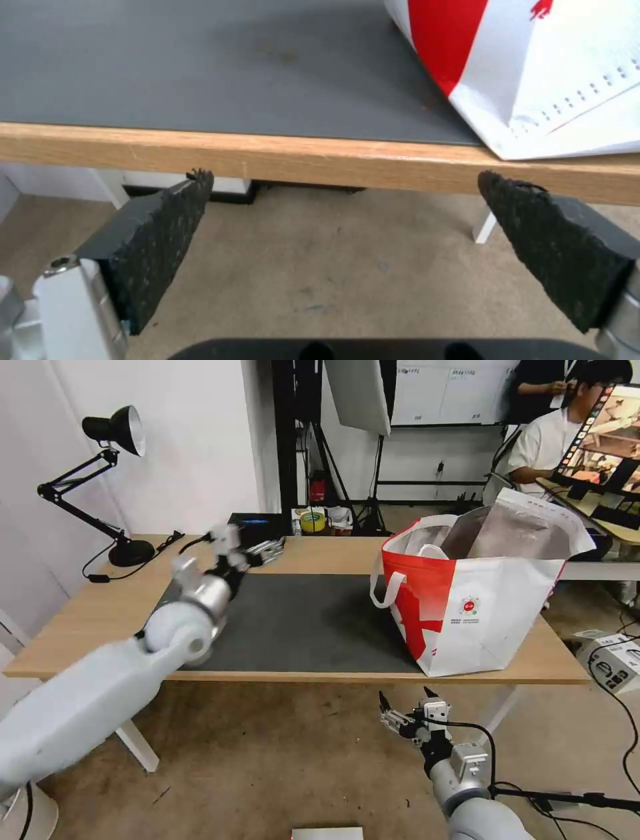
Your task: Pick up the trash from the table and place it into the takeout bag.
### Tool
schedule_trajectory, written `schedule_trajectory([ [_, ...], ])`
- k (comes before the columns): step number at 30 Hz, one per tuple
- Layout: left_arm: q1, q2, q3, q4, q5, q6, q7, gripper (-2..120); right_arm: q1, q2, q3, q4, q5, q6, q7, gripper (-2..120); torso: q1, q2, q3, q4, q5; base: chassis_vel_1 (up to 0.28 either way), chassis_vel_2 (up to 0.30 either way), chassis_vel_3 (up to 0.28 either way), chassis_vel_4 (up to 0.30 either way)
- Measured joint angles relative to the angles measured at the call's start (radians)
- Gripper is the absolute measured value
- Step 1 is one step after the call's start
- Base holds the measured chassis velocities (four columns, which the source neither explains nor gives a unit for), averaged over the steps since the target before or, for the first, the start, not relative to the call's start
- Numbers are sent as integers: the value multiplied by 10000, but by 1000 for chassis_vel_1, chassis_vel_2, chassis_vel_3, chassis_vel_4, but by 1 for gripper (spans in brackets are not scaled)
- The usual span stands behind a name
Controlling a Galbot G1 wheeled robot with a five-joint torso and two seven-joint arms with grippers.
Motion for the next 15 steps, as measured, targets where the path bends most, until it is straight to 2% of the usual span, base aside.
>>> schedule_trajectory([
  [2, 1556, -3, -1302, -213, 691, -205, 235, 100, 0, 1, 0, 0, 0, 1, 0, 100, -1, 0, -1, 3, 6, 0, 0, 0, 0],
  [3, 1556, -3, -1302, -213, 691, -205, 235, 100, 0, 1, 0, 0, 0, 1, 0, 100, -1, 0, -1, 3, 6, 0, 0, 0, 0],
  [5, 2726, -57, -2095, -380, 1145, -510, 336, 100, 0, 0, 0, 0, 0, 0, 0, 100, 0, 0, -1, 4, 3, 0, 0, 0, 0],
  [6, 2726, -57, -2095, -380, 1145, -510, 336, 100, 0, 0, 0, 0, 0, 0, 0, 100, 0, 0, -1, 4, 3, 0, 0, 0, 0],
  [8, 3823, -280, -2841, -526, 1653, -906, 377, 100, 0, 1, -1, 0, 0, 0, 1, 100, -1, 0, 0, 1, 6, 0, 0, 0, 0],
  [9, 3823, -280, -2841, -526, 1653, -906, 377, 100, 0, 1, -1, 0, 0, 0, 1, 100, -1, 0, 0, 1, 6, 0, 0, 0, 0],
  [12, 5046, -839, -3854, -699, 2204, -1029, 375, 100, 0, 1, 0, 0, 0, 0, 0, 100, -1, 0, -1, 0, 6, 0, 0, 0, 0],
  [13, 5046, -839, -3854, -699, 2204, -1029, 375, 100, 0, 1, 0, 0, 0, 0, 0, 100, -1, 0, -1, 0, 6, 0, 0, 0, 0],
  [15, 5831, -1248, -4510, -771, 2610, -1082, 405, 100, -1, 1, 0, 0, 0, 0, 0, 100, 0, 0, -1, 0, 6, 0, 0, 0, 0],
])
